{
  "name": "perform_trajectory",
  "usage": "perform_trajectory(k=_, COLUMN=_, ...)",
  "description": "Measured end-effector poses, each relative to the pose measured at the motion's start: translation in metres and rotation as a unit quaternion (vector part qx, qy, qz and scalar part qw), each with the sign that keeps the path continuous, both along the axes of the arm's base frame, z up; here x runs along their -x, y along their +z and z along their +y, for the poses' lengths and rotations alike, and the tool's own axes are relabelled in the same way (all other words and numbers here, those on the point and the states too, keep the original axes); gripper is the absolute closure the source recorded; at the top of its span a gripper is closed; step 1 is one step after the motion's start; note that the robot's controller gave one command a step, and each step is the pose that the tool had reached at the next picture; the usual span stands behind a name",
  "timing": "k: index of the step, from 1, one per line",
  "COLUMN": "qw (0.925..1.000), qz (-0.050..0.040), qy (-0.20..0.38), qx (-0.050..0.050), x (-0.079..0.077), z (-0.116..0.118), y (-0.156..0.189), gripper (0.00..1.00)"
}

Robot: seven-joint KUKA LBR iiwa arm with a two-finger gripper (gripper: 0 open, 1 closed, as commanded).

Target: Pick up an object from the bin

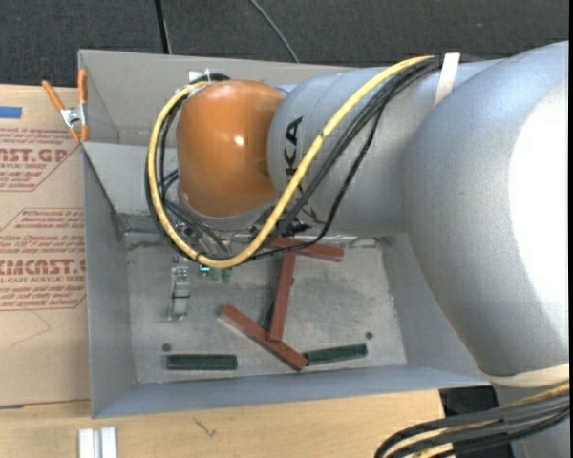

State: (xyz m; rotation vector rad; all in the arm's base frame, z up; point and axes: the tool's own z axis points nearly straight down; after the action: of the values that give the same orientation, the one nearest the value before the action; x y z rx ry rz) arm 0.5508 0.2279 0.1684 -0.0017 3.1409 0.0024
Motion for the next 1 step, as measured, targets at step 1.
perform_trajectory(k=1, qw=0.9981, qz=-0.0043, qy=0.062, qx=-0.001, x=0.0115, z=-0.0086, y=-0.0153, gripper=0.0)
